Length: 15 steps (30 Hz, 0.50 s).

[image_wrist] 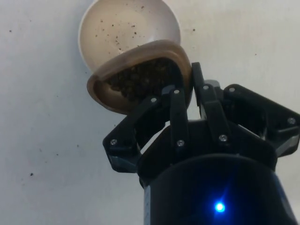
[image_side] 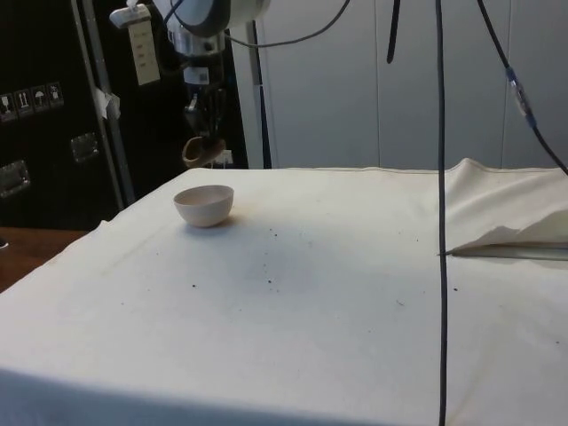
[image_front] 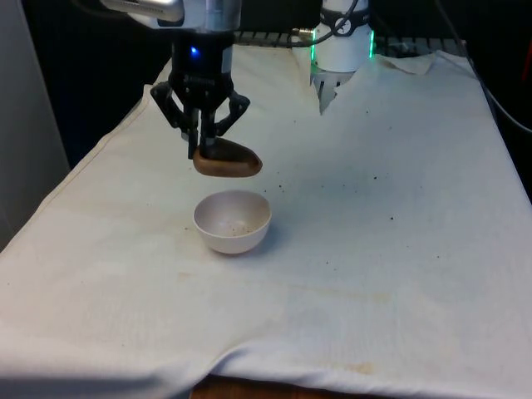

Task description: Pour the coffee beans from the cup into the bowl.

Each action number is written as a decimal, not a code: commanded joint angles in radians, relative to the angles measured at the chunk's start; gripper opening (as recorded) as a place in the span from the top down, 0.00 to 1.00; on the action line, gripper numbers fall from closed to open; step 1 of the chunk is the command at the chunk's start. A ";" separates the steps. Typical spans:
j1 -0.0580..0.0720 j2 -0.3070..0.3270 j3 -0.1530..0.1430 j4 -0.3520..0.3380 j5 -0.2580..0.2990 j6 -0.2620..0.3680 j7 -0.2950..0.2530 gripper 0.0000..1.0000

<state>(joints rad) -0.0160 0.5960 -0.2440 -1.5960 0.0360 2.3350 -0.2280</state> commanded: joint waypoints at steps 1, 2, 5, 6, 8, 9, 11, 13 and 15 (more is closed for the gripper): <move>0.006 0.005 -0.009 0.009 -0.017 -0.013 0.007 1.00; 0.007 0.005 -0.010 0.010 -0.023 -0.014 0.008 1.00; 0.009 0.007 -0.012 0.013 -0.054 -0.014 0.017 1.00; 0.010 0.007 -0.012 0.014 -0.061 -0.014 0.021 1.00; 0.011 0.007 -0.013 0.014 -0.077 -0.015 0.028 1.00; 0.012 0.006 -0.013 0.014 -0.085 -0.016 0.032 1.00; 0.015 0.006 -0.012 0.013 -0.101 -0.013 0.043 1.00; 0.016 0.006 -0.012 0.012 -0.108 -0.012 0.048 1.00; 0.017 0.006 -0.008 0.010 -0.124 -0.008 0.061 1.00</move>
<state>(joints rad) -0.0040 0.6000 -0.2460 -1.5870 -0.0820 2.3310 -0.1730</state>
